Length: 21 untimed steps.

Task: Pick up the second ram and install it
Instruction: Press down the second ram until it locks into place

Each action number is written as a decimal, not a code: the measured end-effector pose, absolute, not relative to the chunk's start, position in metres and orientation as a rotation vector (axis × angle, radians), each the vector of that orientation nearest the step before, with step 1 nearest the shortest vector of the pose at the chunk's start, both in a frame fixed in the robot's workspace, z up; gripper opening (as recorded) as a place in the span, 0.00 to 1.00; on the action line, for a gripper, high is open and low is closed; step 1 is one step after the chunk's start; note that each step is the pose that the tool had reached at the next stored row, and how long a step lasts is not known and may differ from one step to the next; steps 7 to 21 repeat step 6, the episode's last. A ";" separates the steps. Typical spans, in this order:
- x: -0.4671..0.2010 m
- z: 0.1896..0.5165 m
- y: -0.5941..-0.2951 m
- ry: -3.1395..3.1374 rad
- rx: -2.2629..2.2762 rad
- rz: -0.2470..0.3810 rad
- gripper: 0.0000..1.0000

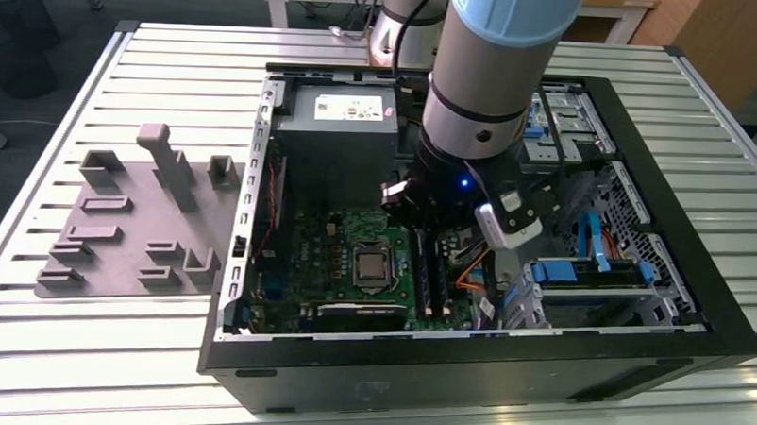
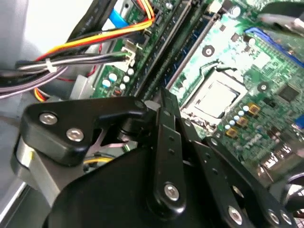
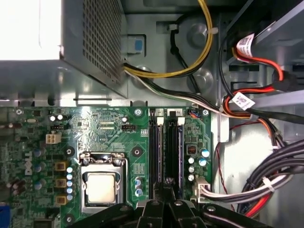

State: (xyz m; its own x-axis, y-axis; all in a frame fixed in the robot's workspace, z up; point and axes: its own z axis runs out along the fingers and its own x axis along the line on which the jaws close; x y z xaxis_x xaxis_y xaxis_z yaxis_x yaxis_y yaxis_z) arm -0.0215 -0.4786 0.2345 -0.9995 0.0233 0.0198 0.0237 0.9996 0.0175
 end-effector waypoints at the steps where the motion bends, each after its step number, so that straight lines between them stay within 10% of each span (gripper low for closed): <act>1: -0.022 0.234 -0.479 -3.122 -0.037 -0.028 0.11; 21: -0.022 0.236 -0.479 -3.122 -0.037 -0.028 0.11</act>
